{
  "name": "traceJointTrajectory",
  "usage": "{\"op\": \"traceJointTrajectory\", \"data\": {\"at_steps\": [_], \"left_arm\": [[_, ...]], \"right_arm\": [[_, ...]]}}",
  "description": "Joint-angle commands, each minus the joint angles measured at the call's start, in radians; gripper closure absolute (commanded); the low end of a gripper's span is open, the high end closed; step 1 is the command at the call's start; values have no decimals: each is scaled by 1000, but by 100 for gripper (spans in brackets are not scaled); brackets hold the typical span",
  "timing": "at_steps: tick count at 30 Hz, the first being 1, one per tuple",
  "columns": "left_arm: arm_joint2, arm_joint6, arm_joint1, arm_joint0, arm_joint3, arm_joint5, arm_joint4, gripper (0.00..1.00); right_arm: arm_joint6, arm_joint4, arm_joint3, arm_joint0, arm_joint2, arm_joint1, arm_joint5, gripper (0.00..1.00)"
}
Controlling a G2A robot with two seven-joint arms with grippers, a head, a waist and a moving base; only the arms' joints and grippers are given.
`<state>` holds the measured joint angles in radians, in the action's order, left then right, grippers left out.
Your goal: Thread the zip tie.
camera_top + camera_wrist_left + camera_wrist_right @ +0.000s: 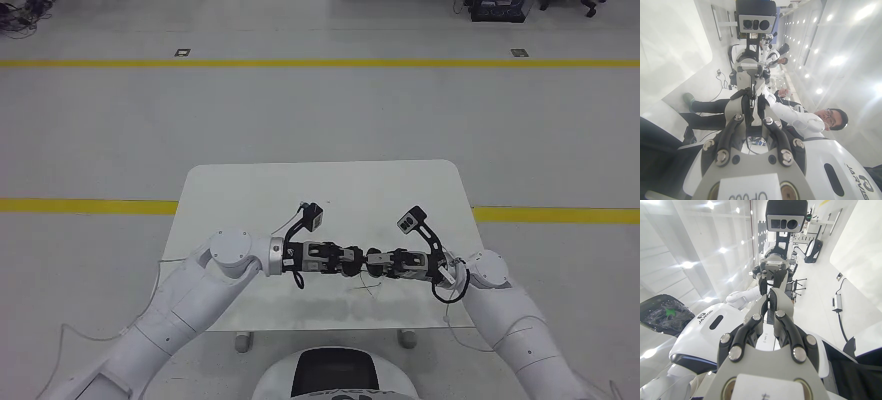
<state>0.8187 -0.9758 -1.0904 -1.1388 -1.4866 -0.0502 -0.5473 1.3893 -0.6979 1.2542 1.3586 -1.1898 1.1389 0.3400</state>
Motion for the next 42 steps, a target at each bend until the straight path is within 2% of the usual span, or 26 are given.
{"op": "traceJointTrajectory", "data": {"at_steps": [1,10,19,21,28,29,30,42], "left_arm": [[-1,0,0,1,1,-1,-2,90],[-9,1,-1,5,8,-6,-6,97],[-13,3,-1,8,11,-7,-9,96],[-13,3,-1,8,11,-7,-10,100],[-15,-2,-1,10,14,-11,-14,100],[-15,-2,0,10,14,-11,-14,100],[-15,-2,0,10,15,-12,-14,100],[2,13,8,2,7,-14,-5,100]], "right_arm": [[0,0,0,1,-1,0,0,100],[0,2,1,1,-1,2,0,100],[0,1,1,1,1,5,0,100],[-1,2,1,1,1,5,0,100],[-3,4,1,2,-1,6,0,99],[-4,4,1,3,-2,6,0,54],[-8,5,-1,4,-4,5,0,0],[-5,22,10,23,-88,-19,-11,0]]}}
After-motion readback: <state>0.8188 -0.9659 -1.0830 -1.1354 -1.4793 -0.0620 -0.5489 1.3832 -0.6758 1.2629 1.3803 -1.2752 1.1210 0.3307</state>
